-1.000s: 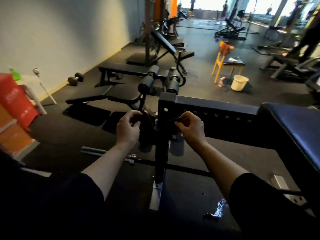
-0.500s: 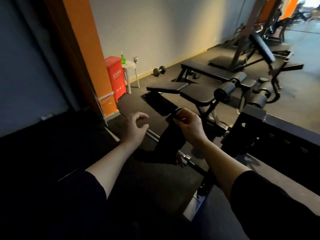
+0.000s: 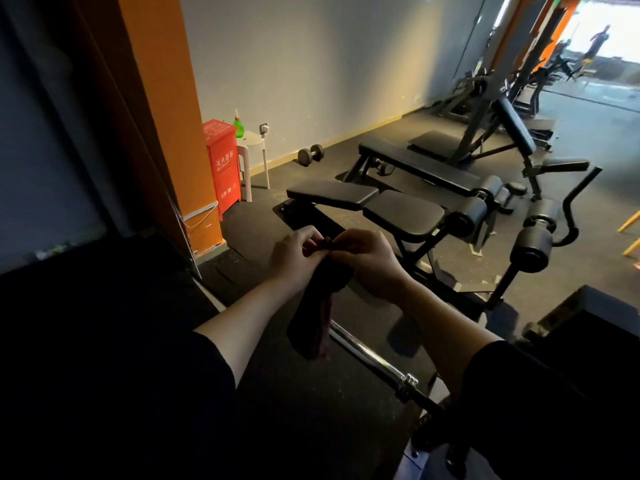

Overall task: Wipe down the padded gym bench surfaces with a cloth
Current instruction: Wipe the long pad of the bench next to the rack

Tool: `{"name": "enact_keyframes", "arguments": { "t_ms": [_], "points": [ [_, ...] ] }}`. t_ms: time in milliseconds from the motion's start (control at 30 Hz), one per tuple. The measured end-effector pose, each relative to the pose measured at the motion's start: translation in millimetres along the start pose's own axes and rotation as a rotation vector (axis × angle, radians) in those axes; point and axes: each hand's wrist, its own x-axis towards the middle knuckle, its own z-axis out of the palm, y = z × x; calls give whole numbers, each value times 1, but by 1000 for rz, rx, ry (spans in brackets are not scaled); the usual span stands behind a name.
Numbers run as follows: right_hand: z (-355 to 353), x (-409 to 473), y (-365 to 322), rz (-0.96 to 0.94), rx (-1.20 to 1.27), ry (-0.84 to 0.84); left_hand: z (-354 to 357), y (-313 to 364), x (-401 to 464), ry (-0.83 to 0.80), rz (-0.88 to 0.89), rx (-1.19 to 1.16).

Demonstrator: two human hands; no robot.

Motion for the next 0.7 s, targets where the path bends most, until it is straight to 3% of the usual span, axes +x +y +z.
{"name": "enact_keyframes", "arguments": {
  "t_ms": [167, 300, 700],
  "points": [
    [16, 64, 17, 26, -135, 47, -16, -36, 64, 51, -21, -54],
    [17, 137, 26, 1, -134, 116, -25, -71, 128, 2, -31, -51],
    [-1, 413, 84, -59, -13, 51, -27, -149, 383, -50, 126, 273]
  ]
}}
